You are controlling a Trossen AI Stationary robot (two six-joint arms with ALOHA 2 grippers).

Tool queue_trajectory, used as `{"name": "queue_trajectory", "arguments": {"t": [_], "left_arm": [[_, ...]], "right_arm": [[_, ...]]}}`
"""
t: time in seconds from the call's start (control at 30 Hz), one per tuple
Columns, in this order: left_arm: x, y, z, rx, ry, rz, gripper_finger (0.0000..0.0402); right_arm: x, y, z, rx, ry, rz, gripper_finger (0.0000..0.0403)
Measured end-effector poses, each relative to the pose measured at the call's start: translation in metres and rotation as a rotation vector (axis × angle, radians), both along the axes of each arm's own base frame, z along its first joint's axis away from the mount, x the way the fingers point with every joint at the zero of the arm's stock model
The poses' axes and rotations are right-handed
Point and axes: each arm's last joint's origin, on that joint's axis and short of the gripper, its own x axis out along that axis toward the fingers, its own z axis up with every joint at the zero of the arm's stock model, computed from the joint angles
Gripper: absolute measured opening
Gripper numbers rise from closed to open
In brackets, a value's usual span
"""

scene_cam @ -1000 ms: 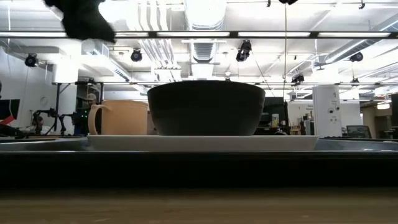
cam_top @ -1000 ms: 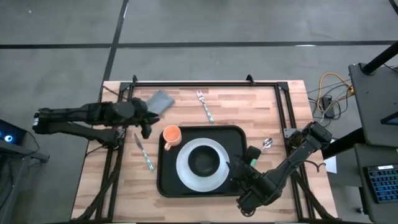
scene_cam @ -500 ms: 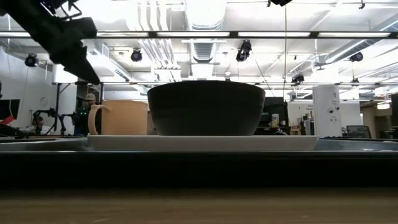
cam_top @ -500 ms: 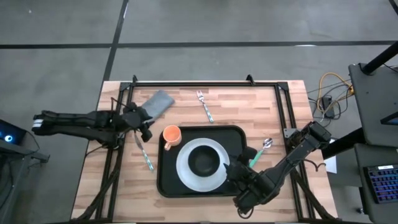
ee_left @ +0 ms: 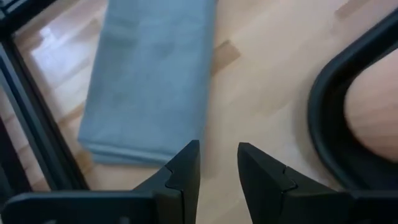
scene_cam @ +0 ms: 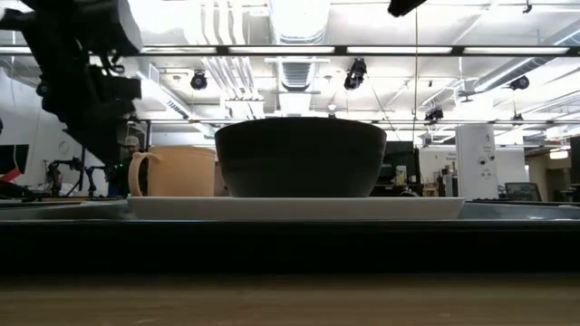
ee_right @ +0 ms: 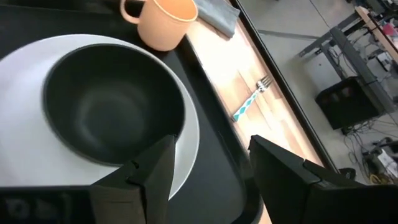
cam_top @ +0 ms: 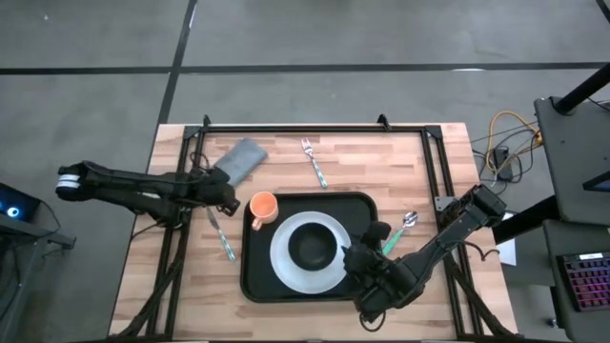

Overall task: Set up tray
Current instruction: Put the gray napkin to the right of the white plate on the black tray

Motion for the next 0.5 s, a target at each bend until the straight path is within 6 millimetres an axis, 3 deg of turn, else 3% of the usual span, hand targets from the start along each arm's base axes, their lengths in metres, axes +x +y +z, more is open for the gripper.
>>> {"name": "queue_trajectory", "arguments": {"t": [0.23,0.5], "left_arm": [[0.015,-0.001,-0.013,-0.026,0.144,-0.057,0.0089],[0.018,-0.001,-0.025,-0.029,0.246,-0.076,0.0089]], "right_arm": [[0.002,-0.003,-0.001,0.021,0.039,0.001,0.0194],[0.001,-0.002,-0.003,0.027,0.072,0.019,0.0194]]}}
